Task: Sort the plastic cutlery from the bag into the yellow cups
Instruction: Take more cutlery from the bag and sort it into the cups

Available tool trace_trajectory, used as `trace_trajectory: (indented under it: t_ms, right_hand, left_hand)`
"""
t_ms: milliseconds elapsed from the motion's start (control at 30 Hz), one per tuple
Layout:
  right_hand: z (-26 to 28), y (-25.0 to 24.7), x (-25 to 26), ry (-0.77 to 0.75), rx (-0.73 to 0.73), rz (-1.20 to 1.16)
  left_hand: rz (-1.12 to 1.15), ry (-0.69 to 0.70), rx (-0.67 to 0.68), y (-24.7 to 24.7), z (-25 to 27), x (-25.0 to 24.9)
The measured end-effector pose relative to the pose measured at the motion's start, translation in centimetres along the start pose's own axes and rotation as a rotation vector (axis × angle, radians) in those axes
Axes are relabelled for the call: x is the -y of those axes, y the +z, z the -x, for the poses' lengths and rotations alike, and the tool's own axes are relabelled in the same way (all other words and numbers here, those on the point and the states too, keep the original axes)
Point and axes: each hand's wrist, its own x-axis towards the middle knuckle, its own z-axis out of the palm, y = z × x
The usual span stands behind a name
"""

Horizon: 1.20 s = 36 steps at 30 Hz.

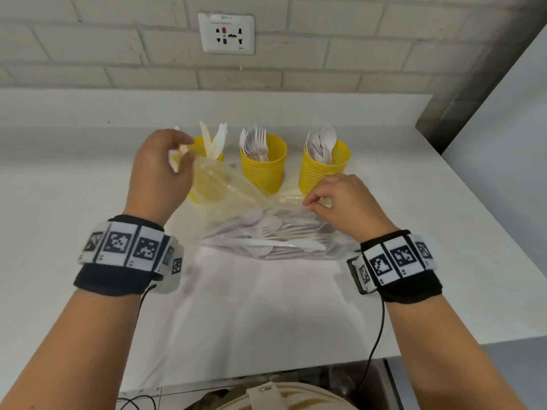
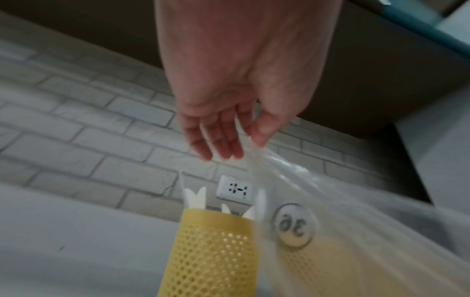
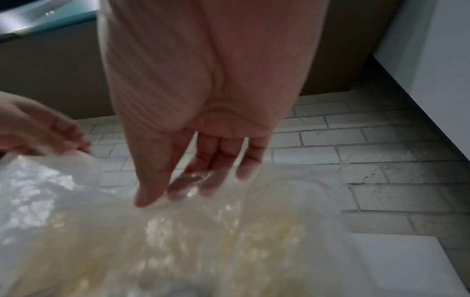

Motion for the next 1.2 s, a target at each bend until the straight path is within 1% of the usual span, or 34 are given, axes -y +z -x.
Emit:
trace_trajectory:
  t_ms: [33, 67, 100, 133, 167, 233, 300, 367, 400, 433, 467, 533, 633, 733, 833, 967, 1033, 1100, 1200]
  right_hand:
    - [0.3, -0.2, 0.1, -0.036, -0.036, -0.05]
    - [0.5, -0.4, 0.3, -0.062, -0.067, -0.086]
    - [0.8, -0.7, 0.5, -0.071, -0.079, -0.116]
    - [1.1, -1.1, 0.8, -0.062, -0.073, -0.143]
    - [1.4, -1.6, 1.0, -0.033, -0.049, -0.169]
    - [2.1, -2.4, 1.5, 0.036, 0.052, -0.221]
    - [2.6, -3.0, 2.1, 0.081, 0.163, -0.238]
    - [2.7, -2.9, 2.3, 0.141, 0.321, -0.112]
    - [2.6, -2.7, 2.3, 0.18, 0.418, -0.004]
    - [2.6, -2.5, 2.4, 0.223, 0.497, 0.089]
    - [2.6, -2.2, 2.4, 0.258, 0.547, 0.157]
    - [3.0, -1.6, 2.5, 0.295, 0.574, 0.255]
    - [3.7, -1.2, 2.4, 0.308, 0.526, 0.339]
    - [4.1, -0.9, 2.3, 0.335, 0.52, 0.388]
    - [4.3, -0.5, 2.6, 0.339, 0.539, 0.403]
    - [4.6, -0.2, 2.5, 0.328, 0.528, 0.401]
    - [4.9, 0.0, 2.4, 0.302, 0.55, 0.412]
    - [5.1, 0.1, 2.2, 0.28, 0.57, 0.405]
    - [5.1, -0.1, 2.0, 0.256, 0.573, 0.362]
  left_hand:
    - [0.002, 0.152, 0.024, 0.5, 0.2, -0.9]
    - [0.017, 0.292, 0.115, 1.1, 0.4, -1.9]
    - [0.028, 0.411, 0.246, 1.9, 0.8, -2.7]
    - [0.03, 0.487, 0.387, 2.6, 1.2, -3.5]
    - [0.03, 0.505, 0.517, 3.3, 1.7, -4.1]
    - [0.028, 0.436, 0.698, 4.0, 2.6, -4.9]
    - [-0.023, 0.284, 0.837, 4.3, 3.0, -5.1]
    - [-0.142, 0.087, 1.035, 4.6, 3.2, -5.2]
    - [-0.208, 0.028, 1.117, 4.7, 3.3, -5.3]
    - [-0.279, 0.009, 1.174, 4.9, 3.5, -5.4]
    - [-0.349, 0.019, 1.208, 5.0, 3.7, -5.6]
    - [-0.496, 0.1, 1.219, 5.4, 4.4, -5.7]
    - [-0.619, 0.194, 1.146, 6.0, 5.2, -5.6]
    - [-0.688, 0.2, 1.119, 6.0, 5.8, -5.5]
    - [-0.696, 0.196, 1.109, 6.0, 6.6, -5.6]
    - [-0.676, 0.195, 1.064, 5.9, 6.7, -5.3]
    - [-0.639, 0.184, 1.026, 5.5, 6.4, -5.3]
    - [-0.563, 0.189, 0.954, 5.2, 6.0, -5.5]
    - [-0.339, 0.157, 0.821, 5.0, 5.6, -6.3]
